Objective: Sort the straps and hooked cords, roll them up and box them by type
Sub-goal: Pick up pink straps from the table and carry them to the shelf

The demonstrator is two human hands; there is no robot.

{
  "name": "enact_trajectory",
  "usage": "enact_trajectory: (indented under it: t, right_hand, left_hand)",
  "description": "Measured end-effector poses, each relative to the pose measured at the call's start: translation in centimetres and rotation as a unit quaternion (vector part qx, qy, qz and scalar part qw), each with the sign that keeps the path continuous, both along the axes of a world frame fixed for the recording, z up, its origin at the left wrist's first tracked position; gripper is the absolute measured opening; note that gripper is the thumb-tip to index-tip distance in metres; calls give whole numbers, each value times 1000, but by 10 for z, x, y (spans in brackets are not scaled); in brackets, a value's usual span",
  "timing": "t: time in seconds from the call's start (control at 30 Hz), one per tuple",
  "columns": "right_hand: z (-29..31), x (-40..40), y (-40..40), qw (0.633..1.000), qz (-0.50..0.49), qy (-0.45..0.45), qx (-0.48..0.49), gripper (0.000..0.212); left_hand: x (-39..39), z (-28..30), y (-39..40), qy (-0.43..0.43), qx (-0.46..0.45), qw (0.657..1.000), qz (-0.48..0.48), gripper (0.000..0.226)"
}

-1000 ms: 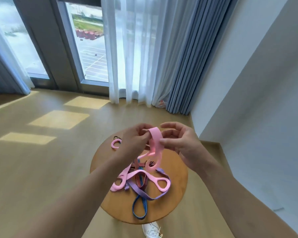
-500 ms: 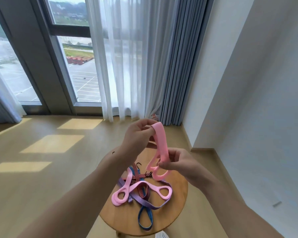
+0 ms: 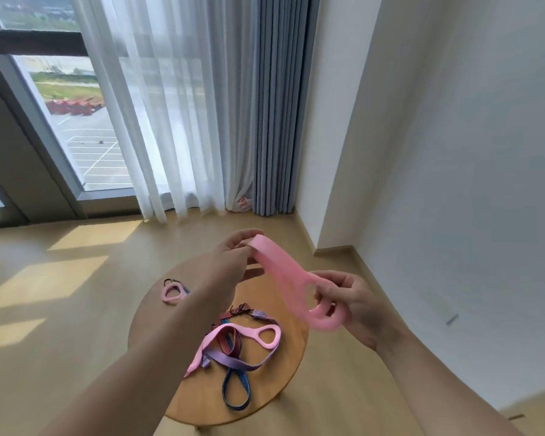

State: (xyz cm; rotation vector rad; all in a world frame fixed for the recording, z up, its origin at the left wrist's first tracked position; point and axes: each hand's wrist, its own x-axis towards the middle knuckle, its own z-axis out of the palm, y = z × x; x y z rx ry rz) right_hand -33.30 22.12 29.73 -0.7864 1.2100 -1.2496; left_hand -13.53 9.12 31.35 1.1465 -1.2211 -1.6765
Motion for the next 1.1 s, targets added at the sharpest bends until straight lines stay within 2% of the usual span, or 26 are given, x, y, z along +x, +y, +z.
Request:
enact_trajectory:
  t: [0.13, 0.23, 0.33, 0.57, 0.77, 0.97, 1.1]
  right_hand:
    - [-7, -51, 34, 994, -106, -27, 17, 22]
    - [-8, -97, 70, 988, -154, -15, 29, 20]
    - [-11, -142, 109, 978, -202, 7, 45, 19]
    - [-22, -242, 218, 941, -325, 31, 84, 14]
    - [-46, -313, 313, 889, -447, -37, 95, 30]
    - [-75, -375, 390, 810, -545, 22, 213, 31]
    - [-87, -403, 421, 767, -584, 69, 255, 26]
  left_hand:
    - [-62, -13, 17, -62, -17, 989, -133, 41]
    - [-115, -16, 40, -108, -51, 955, -273, 52]
    - [-173, -16, 65, -97, -46, 924, -366, 55]
    - [-328, -24, 135, -118, -39, 900, -419, 39]
    - [-450, -31, 212, -112, -35, 886, -448, 32]
    - [-544, -55, 289, -182, -74, 843, -500, 38]
    - [-586, -72, 329, -253, -128, 798, -532, 36]
